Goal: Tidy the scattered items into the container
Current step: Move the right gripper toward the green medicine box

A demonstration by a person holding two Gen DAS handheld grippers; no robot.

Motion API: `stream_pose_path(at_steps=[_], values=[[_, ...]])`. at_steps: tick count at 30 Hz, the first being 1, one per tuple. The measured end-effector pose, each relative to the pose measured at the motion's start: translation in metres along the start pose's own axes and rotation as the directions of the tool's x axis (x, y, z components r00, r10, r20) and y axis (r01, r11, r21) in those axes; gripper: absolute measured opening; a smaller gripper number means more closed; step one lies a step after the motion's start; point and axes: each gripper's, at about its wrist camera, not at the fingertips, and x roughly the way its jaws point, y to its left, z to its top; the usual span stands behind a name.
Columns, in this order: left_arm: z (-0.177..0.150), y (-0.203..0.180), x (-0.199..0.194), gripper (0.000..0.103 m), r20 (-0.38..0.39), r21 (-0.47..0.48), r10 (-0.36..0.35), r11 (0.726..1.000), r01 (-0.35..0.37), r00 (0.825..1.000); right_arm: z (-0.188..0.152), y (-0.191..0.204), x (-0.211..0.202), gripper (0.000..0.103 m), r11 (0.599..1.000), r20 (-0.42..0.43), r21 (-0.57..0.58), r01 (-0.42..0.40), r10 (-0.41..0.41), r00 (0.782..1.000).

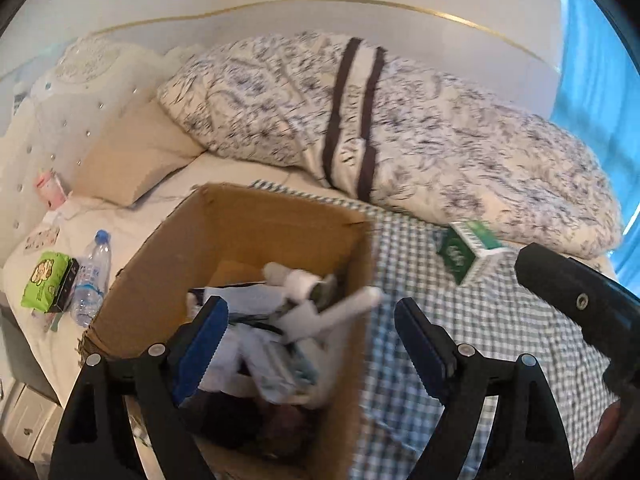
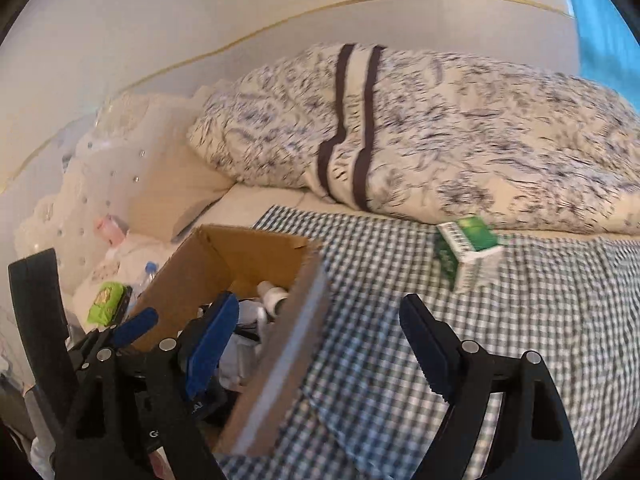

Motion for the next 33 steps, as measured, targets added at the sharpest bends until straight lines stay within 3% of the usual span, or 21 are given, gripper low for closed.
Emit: stream_pose_path(at_steps=[5,8,17,24,33], values=[[-0.006,-0.041,-0.035,0.1,0.042,0.04,-0.046,0.998,0.045,0.998,-0.006,-0.038,-0.05,0.083,0.998,0.053,0.044,0.045,-0.047,0.998],[-0.011,-0.063,-0.047,0.1,0.051,0.058,-0.064,0.996,0.061,0.997,-0.015,-0.064,-0.073,0.083,0.996,0.066,0.072,0.061,-0.066,0.996],[-0.026,-0.109,-0.043,0.1,-0.007,0.074,-0.12,0.99,0.12,0.993,-0.033,-0.141,-0.098,0.083,0.979,0.039,0.158,0.127,-0.135,0.99],[-0.032,-0.134,-0.007,0.101,-0.039,0.129,-0.122,0.984,0.126,0.992,-0.031,-0.161,-0.07,0.084,0.985,-0.008,0.116,0.129,-0.129,0.992],[-0.036,-0.14,0.065,0.101,-0.11,0.156,-0.085,0.982,0.102,0.99,-0.014,-0.174,0.023,0.086,0.996,-0.076,-0.029,0.083,-0.085,0.993]])
